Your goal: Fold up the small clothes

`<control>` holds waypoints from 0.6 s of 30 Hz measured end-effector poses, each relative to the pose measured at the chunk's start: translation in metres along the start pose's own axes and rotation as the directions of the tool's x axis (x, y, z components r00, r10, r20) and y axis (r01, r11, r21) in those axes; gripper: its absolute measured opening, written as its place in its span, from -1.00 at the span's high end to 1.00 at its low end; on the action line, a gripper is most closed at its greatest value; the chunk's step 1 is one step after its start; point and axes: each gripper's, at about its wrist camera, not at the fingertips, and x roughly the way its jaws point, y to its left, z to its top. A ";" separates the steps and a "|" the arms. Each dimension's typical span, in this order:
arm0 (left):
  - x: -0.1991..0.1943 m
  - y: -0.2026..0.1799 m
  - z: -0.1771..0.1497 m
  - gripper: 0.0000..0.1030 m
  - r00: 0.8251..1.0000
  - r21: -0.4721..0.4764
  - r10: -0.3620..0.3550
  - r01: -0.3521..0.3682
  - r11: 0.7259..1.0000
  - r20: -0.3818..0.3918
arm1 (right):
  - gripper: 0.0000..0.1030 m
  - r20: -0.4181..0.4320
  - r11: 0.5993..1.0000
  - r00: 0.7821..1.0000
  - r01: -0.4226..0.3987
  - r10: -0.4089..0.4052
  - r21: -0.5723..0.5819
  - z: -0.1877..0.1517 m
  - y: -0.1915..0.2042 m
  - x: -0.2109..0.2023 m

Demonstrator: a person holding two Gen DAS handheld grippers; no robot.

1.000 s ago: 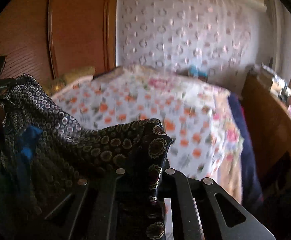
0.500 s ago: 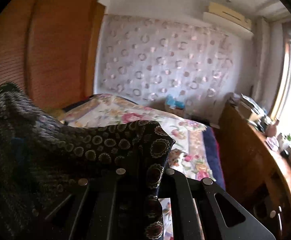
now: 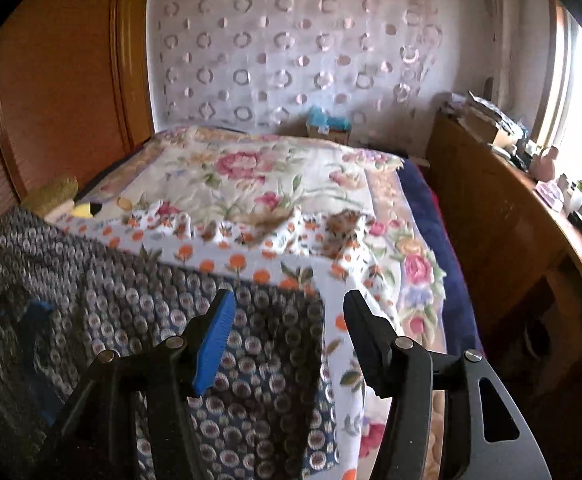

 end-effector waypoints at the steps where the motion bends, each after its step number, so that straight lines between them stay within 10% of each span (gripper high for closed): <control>1: -0.001 0.000 -0.004 -0.38 1.000 0.002 -0.002 0.002 1.000 -0.003 | -0.14 -0.008 1.000 1.000 -0.007 0.007 0.004 -0.006 0.001 -0.001; 15: -0.010 -0.009 -0.031 -0.41 1.000 -0.006 0.006 -0.006 1.000 0.004 | -0.13 -0.162 0.995 0.986 -0.019 0.035 0.100 -0.032 -0.064 0.050; 18: -0.010 -0.012 -0.031 -0.41 1.000 -0.005 0.002 -0.002 1.000 0.004 | 0.20 -0.193 0.996 0.980 -0.033 0.048 0.079 -0.034 -0.060 0.059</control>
